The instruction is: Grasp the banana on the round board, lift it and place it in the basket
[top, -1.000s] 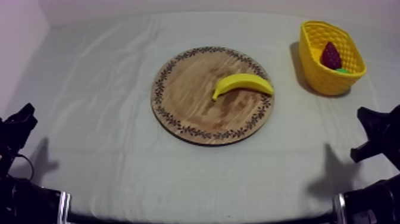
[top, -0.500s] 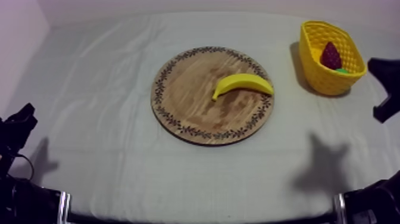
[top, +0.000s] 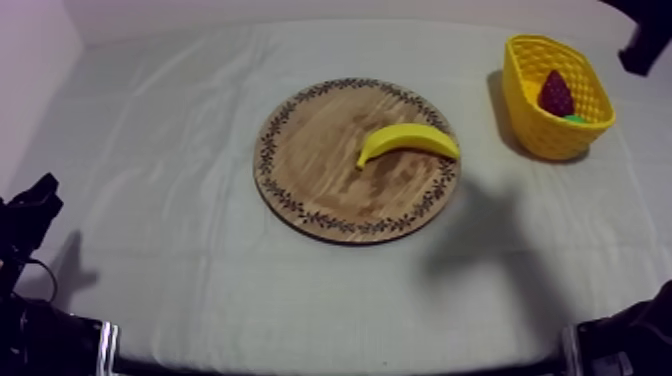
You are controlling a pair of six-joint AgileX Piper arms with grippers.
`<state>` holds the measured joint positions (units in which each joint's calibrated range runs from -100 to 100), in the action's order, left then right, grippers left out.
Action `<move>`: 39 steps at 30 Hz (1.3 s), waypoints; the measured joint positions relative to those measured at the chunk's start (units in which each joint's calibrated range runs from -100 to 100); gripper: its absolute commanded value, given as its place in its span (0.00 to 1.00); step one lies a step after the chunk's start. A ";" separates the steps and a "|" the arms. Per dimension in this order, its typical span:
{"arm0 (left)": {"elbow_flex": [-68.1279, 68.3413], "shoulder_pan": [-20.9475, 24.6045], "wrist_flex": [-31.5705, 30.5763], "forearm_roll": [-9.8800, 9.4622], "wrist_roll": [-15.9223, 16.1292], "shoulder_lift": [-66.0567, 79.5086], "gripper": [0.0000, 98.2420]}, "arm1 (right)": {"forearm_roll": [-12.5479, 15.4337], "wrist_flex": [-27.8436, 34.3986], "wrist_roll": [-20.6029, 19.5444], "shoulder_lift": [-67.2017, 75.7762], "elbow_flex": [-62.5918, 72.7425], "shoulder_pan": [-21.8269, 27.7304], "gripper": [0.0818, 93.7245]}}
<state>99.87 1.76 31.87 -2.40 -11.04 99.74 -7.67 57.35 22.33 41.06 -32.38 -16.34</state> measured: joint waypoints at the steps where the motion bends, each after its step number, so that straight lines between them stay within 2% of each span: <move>1: 0.00 0.00 0.00 0.00 0.00 0.00 0.00 | -0.60 0.52 -0.45 -1.47 1.43 -0.72 0.04; 6: 0.00 0.00 0.00 0.00 0.00 0.00 0.00 | -4.62 3.32 -3.42 -10.10 8.47 -5.69 0.05; 8: 0.00 0.00 0.00 0.00 0.02 0.00 0.00 | -5.35 4.43 -4.13 -12.99 10.63 -7.16 0.06; 12: 0.00 0.00 0.00 0.00 0.02 0.00 0.00 | -5.92 5.00 -3.85 -18.60 13.71 -8.92 0.18; 15: 0.00 0.00 0.00 0.00 0.02 0.00 0.00 | -6.12 5.70 -3.42 -22.68 14.39 -9.12 0.23; 25: 0.00 0.00 0.00 0.00 0.02 0.00 0.00 | -6.92 4.24 -1.85 -31.23 11.74 -7.73 0.25; 29: 0.00 0.00 0.00 0.00 0.02 0.00 0.00 | -7.31 5.63 -1.95 -33.12 11.53 -7.92 0.26; 32: 0.00 0.00 0.00 0.00 0.02 0.00 0.00 | -8.80 5.39 -3.84 -34.29 10.14 -8.46 0.27; 37: 0.00 0.00 0.00 0.00 0.02 0.00 0.00 | -12.64 1.19 -7.92 -35.07 5.70 -9.76 0.29; 38: 0.00 0.00 0.00 0.00 0.02 0.00 0.00 | -13.15 0.78 -8.60 -35.21 4.58 -10.12 0.31; 39: 0.00 0.00 0.00 0.00 0.02 0.00 0.00 | -14.01 0.37 -9.31 -35.21 3.39 -10.53 0.37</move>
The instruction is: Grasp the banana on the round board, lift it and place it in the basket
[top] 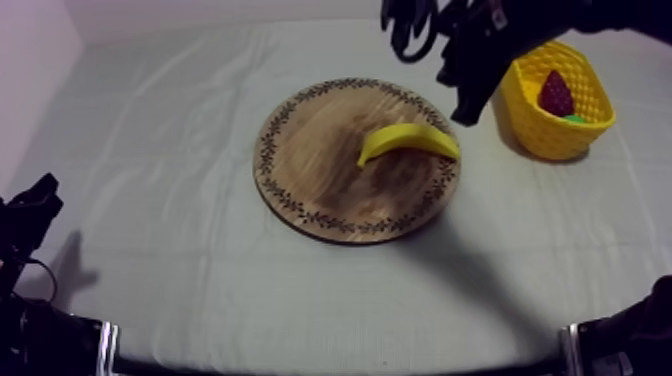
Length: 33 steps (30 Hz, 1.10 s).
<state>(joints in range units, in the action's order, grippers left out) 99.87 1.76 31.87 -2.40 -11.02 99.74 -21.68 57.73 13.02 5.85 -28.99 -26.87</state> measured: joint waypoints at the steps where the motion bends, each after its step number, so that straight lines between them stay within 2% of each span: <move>1: 0.00 0.00 0.00 0.00 0.00 0.00 0.00 | -1.02 -0.72 -0.65 0.00 -1.17 -0.29 0.46; 3: 0.00 0.00 0.00 0.00 0.00 0.00 0.00 | -2.75 -2.57 -2.50 -0.31 -3.29 -0.71 0.69; 4: 0.00 0.00 0.00 0.00 0.00 0.00 0.00 | -3.47 -3.16 -3.29 -0.46 -3.99 -0.75 0.77; 6: 0.00 0.00 0.00 0.00 0.00 0.00 0.00 | -5.19 -3.43 -5.13 -0.78 -5.25 -0.66 0.84; 13: 0.00 0.00 0.00 0.00 0.00 0.00 0.00 | -8.73 -6.55 -8.50 -1.06 -8.68 0.33 0.86; 25: 0.00 0.00 0.00 0.00 0.00 0.00 0.00 | -8.15 -9.27 -7.81 -5.15 -5.71 0.69 0.84; 33: 0.00 0.00 0.00 0.00 0.00 0.00 0.00 | -11.75 -8.59 -12.17 -13.45 -3.40 -1.21 0.83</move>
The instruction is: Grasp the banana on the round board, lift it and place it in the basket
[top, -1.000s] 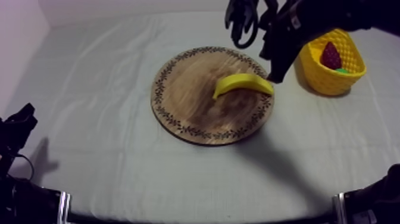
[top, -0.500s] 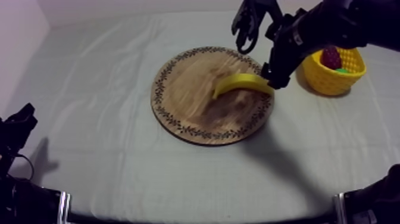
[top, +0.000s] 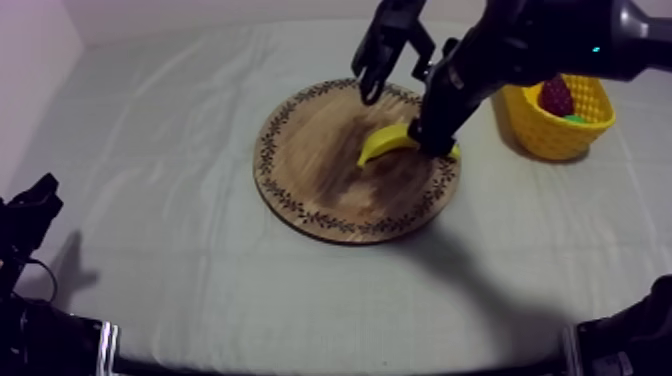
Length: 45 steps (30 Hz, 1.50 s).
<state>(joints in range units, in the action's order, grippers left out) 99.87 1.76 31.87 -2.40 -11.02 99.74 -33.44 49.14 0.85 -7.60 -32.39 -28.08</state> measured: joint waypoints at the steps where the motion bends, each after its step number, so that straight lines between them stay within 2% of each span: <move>1: 0.00 0.00 0.00 0.00 0.00 0.00 0.00 | -0.13 0.03 -0.50 -1.04 0.30 -0.22 0.83; 12: 0.00 0.00 0.00 0.00 0.00 0.00 0.00 | -1.74 -1.00 -1.50 -11.72 5.98 0.38 0.83; 17: 0.00 0.00 0.00 0.00 0.00 0.00 0.00 | -1.34 -2.41 -0.14 -16.25 10.12 1.67 0.82; 20: 0.00 0.00 0.00 0.00 0.00 0.00 0.00 | -0.17 -2.82 1.14 -18.52 12.41 2.43 0.80; 24: 0.00 0.00 0.00 0.00 0.00 0.00 0.00 | 1.82 -3.40 3.50 -20.23 13.15 2.66 0.72; 36: 0.00 0.00 0.00 0.00 0.00 0.00 0.00 | 7.88 -6.19 11.18 -23.07 12.48 3.49 0.36; 40: 0.00 0.00 0.00 0.00 0.00 0.00 0.00 | 9.97 -7.20 13.20 -23.31 13.32 4.17 0.30; 45: 0.00 0.00 0.00 0.00 0.00 0.00 0.00 | 11.98 -8.80 14.38 -23.02 13.53 4.59 0.27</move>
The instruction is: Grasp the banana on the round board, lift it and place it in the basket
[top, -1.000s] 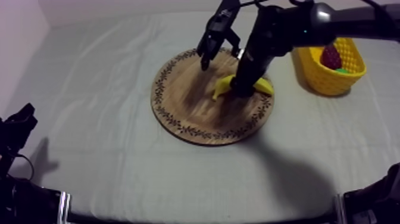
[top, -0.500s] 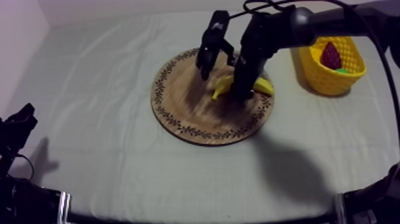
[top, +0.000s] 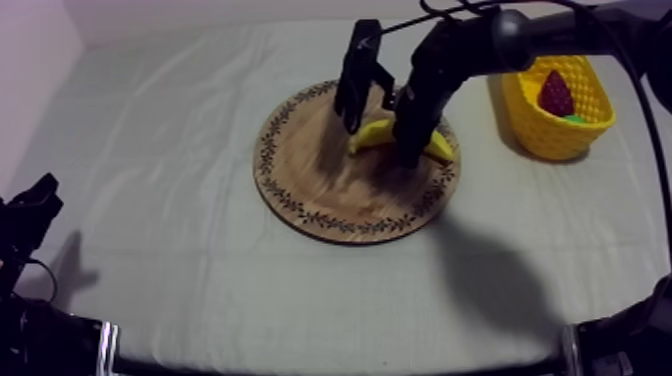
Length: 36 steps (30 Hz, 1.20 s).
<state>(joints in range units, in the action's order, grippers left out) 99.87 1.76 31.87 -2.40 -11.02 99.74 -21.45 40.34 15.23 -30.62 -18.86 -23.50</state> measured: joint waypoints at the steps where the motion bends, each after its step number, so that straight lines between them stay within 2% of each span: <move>1: 0.00 0.00 0.00 0.00 0.00 0.00 0.00 | 0.17 -0.02 0.00 0.42 -0.07 0.00 0.27; 3: 0.00 0.00 0.00 0.00 0.00 0.00 0.00 | 0.73 -0.19 0.21 1.85 -0.45 0.07 0.26; 10: 0.00 0.00 0.00 0.00 0.00 0.00 0.00 | 6.30 2.14 4.81 10.20 -2.61 1.42 0.26; 17: 0.00 0.00 0.00 0.00 0.00 0.00 0.00 | 10.24 7.00 8.39 20.62 -3.44 4.09 0.27; 25: 0.00 0.00 0.00 0.00 0.00 0.00 0.00 | 15.09 10.92 12.34 30.31 -1.47 11.16 0.28; 36: 0.00 0.00 0.00 0.00 0.00 0.00 0.00 | 19.10 10.93 16.12 31.65 1.27 22.01 0.29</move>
<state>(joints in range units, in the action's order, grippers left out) 99.87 1.76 31.87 -2.40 -11.02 99.74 -2.35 51.27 31.35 1.03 -17.59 -1.48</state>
